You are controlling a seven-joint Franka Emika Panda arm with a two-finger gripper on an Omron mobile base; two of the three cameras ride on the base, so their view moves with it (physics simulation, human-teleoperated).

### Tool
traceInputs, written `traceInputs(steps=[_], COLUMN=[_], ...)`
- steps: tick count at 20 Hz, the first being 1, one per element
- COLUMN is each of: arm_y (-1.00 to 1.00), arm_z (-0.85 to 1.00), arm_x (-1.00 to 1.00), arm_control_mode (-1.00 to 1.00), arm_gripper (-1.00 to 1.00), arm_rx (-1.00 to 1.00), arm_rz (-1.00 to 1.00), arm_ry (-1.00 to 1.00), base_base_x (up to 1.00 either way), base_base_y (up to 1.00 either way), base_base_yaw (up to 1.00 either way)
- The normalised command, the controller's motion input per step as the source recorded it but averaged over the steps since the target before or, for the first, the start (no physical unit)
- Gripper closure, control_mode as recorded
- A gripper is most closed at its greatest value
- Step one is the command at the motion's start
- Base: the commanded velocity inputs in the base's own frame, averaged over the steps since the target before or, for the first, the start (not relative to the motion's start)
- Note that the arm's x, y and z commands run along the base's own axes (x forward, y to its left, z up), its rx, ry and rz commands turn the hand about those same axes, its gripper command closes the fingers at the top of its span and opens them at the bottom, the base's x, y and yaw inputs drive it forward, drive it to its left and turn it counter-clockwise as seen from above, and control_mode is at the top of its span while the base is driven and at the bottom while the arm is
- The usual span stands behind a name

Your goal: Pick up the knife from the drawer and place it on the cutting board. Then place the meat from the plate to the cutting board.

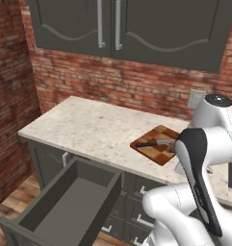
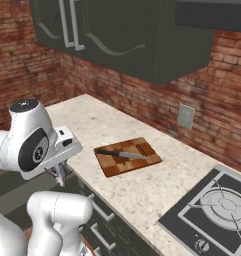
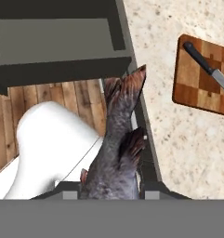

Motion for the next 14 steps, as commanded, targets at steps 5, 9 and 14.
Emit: traceInputs(steps=[5,9,14], arm_y=[-0.08,-0.11,-0.24], arm_z=[-0.27,-0.20,-0.09], arm_x=[0.60,0.61,0.61], arm_control_mode=[-1.00,-1.00,-1.00], arm_gripper=[1.00,1.00,1.00], arm_rx=[0.00,0.00,0.00], arm_rz=[0.05,0.06,0.06], arm_ry=[0.00,0.00,0.01], base_base_x=[0.00,0.00,0.00], base_base_y=[0.00,0.00,0.00], base_base_yaw=[0.00,0.00,0.00])
